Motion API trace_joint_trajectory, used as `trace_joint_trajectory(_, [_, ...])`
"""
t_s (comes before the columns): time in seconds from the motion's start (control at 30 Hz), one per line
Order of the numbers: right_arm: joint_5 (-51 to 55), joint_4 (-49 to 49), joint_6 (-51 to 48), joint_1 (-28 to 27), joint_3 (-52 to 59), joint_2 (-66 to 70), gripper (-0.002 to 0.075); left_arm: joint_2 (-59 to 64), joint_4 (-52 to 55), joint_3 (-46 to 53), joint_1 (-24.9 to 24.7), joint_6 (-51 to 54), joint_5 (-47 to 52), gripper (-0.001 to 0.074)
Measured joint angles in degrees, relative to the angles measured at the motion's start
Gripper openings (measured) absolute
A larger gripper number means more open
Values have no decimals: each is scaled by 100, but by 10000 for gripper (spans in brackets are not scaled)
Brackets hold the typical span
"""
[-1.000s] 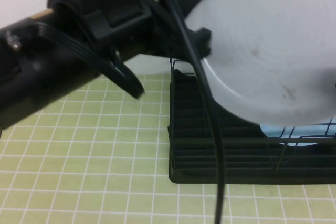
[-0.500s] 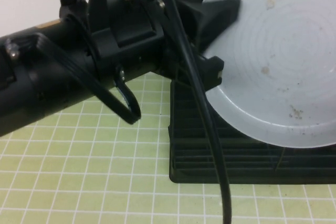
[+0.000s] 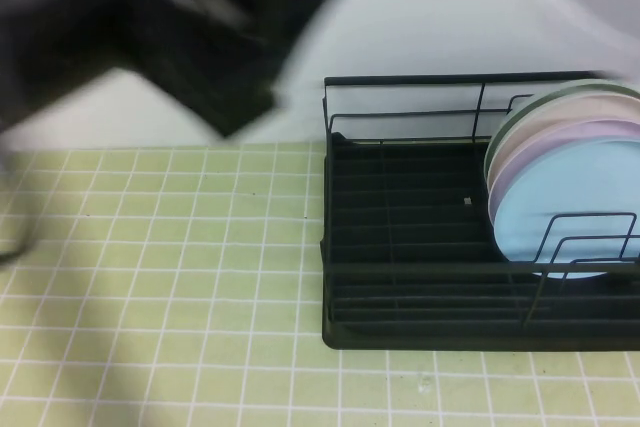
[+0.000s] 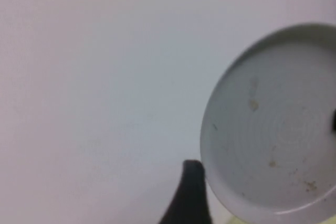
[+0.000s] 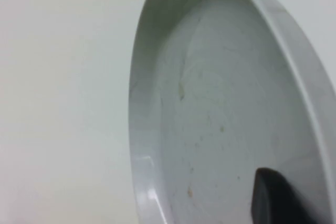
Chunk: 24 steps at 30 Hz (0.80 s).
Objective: Place plate on rack
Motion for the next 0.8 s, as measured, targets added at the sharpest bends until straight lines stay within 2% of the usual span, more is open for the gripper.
trace_joint_trajectory(0.1, [-411,-1057,-137,0,-366,176,106,-351,462,0,0,0,-29,307])
trace_joint_trajectory(0.13, [-426,-1503,-137,0,-467,279,106,-450,661,0,0,0,10,218])
trace_joint_trajectory(0.2, [-93,-2713,-110,0,-624,490,106,-603,1095,10,0,0,60,50])
trace_joint_trajectory(0.23, [165,-3167,-102,0,-685,584,106,-667,1327,22,0,0,60,4])
trace_joint_trajectory(0.37, [1600,-4984,-102,0,-1059,1121,106,-842,1917,193,173,-155,22,0])
trace_joint_trajectory(0.47, [1803,-5718,166,0,-1259,1528,106,-918,2303,507,657,-155,34,0])
trace_joint_trajectory(0.57, [1527,-5828,210,0,-1374,1740,106,-940,2406,830,1248,-229,115,0])
trace_joint_trajectory(0.67, [1416,-5982,142,0,-1470,1880,106,-940,2351,1126,1880,-979,290,0])
trace_joint_trajectory(0.73, [1416,-6015,138,0,-1470,1976,106,-940,2334,1206,2345,-2027,811,0])
trace_joint_trajectory(0.8, [1446,-6091,115,0,-1470,2092,106,-940,2349,1206,2765,-2697,1795,0])
